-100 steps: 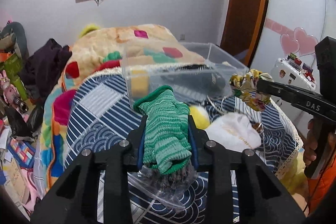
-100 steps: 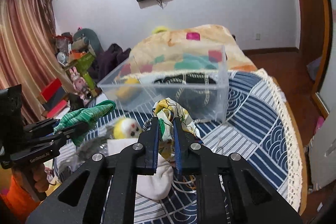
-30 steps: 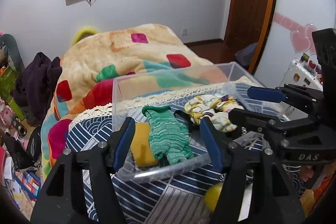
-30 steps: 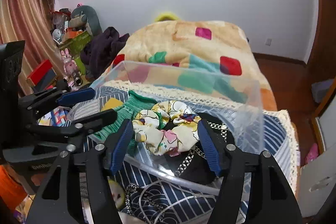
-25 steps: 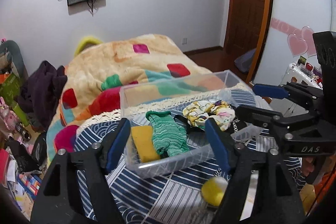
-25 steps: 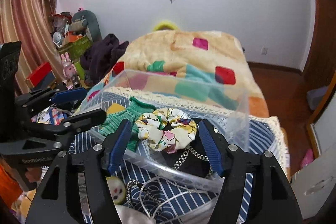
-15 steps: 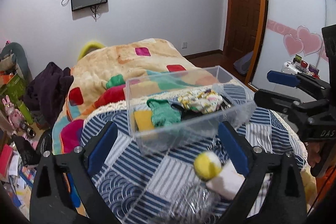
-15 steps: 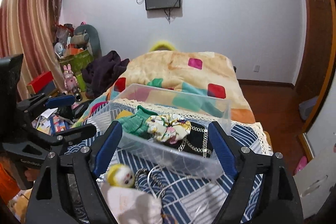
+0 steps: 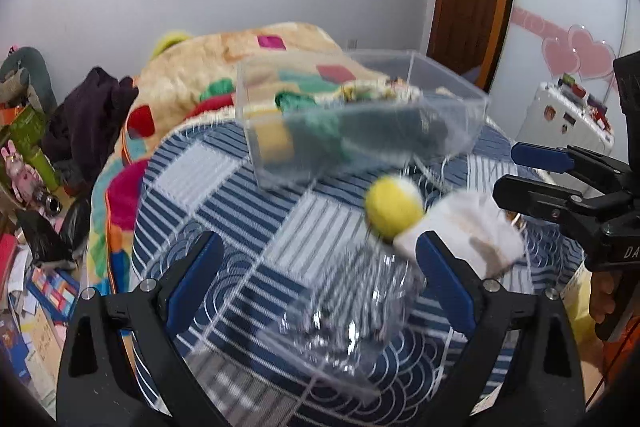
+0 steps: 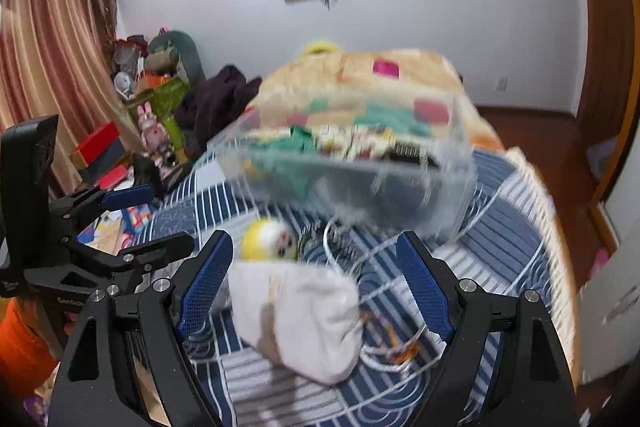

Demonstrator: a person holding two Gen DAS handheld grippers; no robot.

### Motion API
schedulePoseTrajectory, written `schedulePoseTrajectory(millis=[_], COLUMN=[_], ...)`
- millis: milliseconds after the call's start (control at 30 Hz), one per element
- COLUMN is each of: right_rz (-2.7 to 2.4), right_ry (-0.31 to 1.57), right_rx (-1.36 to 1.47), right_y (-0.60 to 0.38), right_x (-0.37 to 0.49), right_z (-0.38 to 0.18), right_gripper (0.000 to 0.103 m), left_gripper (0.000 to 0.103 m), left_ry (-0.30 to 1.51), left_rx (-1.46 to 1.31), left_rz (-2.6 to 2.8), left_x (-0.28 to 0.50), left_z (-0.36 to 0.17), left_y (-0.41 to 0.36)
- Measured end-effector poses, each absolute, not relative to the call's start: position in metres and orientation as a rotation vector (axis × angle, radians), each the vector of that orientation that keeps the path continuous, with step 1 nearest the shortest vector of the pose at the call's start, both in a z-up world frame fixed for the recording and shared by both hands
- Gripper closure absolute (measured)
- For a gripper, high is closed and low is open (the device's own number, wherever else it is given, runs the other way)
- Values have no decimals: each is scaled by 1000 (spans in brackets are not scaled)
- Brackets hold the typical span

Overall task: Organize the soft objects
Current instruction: 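Grasp the silver-wrapped bag with the left tool while the right tool grasps the white bag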

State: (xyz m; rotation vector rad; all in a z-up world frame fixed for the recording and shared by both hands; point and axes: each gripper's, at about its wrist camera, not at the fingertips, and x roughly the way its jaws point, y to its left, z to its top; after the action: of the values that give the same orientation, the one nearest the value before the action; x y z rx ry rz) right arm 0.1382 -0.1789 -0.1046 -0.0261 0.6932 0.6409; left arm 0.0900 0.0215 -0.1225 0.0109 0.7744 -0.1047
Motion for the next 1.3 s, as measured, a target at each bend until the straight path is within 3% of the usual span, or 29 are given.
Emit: schedulePoseTrajectory(millis=[267,467,500,533,600,700,867,1300], right_rz=[666,654,654,653,651,658,671,643], right_ry=[816,843,841,836,825,824,791,653], right_rx=[-9,-41,-43,-45,-46,-48,-59,-19], right_y=[-172,-166,-166,-166,-168,-170,-172,-191], right_x=[136,130,129,129,127,125,120,113], right_z=[-141,-155,-155,-154,-153,-153,-149,-109], right_gripper=[21,21,22,25,39,56,71,72], left_gripper=[6,27,35,40,56,63,67,67], left_ry=[841,845,837,832,825,814,803,676], left_rx=[-57,-75,-77,-75,-79,-80,-84,-81], left_rz=[-114,-135,-132,-136,-151,-160,-161,-110], left_x=[80,78,77,77,75,70,63,60], left_z=[-155,-162,-162,-162,-160,-157,-152,-110], left_y=[23,18,18,17,14,10,12,23])
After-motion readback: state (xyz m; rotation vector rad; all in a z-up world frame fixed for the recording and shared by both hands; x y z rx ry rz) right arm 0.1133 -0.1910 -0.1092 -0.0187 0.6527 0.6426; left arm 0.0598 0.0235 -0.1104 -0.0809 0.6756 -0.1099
